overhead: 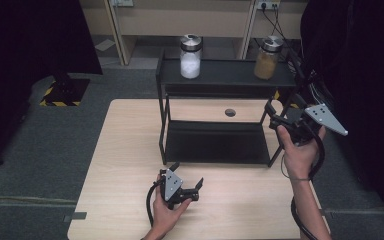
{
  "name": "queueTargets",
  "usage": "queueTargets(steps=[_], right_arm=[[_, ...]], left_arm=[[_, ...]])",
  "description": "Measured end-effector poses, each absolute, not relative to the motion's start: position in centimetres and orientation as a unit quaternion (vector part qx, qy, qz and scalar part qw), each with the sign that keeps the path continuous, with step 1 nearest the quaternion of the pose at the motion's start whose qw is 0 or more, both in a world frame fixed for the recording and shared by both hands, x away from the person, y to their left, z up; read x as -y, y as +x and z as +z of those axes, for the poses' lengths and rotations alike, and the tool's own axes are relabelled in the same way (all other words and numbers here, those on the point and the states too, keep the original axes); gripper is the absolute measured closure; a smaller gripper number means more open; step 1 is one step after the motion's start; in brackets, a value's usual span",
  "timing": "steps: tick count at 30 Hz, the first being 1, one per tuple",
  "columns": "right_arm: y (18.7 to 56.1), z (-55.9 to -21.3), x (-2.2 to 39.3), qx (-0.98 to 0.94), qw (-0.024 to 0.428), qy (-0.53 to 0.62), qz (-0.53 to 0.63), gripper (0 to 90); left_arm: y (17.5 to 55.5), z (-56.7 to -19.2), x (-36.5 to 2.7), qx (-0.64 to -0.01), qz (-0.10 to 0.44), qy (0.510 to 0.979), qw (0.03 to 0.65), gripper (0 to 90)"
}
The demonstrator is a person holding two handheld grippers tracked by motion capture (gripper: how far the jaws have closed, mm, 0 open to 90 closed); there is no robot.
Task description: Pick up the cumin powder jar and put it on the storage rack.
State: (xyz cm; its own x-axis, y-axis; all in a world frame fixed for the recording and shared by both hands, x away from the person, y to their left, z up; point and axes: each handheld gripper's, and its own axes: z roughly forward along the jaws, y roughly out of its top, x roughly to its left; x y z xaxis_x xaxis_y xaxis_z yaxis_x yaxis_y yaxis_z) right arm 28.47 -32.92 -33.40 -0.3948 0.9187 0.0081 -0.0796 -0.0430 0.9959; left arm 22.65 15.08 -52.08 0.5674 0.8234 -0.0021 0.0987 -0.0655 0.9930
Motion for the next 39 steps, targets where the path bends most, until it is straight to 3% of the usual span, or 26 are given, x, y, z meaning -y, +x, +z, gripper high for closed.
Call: queueTargets(steps=[39], right_arm=[[26.4,-38.1,33.6,-0.576,0.388,0.389,0.605,3.2]], left_arm=[[22.5,-52.2,-15.0,-0.346,0.311,0.661,0.589,0.5]])
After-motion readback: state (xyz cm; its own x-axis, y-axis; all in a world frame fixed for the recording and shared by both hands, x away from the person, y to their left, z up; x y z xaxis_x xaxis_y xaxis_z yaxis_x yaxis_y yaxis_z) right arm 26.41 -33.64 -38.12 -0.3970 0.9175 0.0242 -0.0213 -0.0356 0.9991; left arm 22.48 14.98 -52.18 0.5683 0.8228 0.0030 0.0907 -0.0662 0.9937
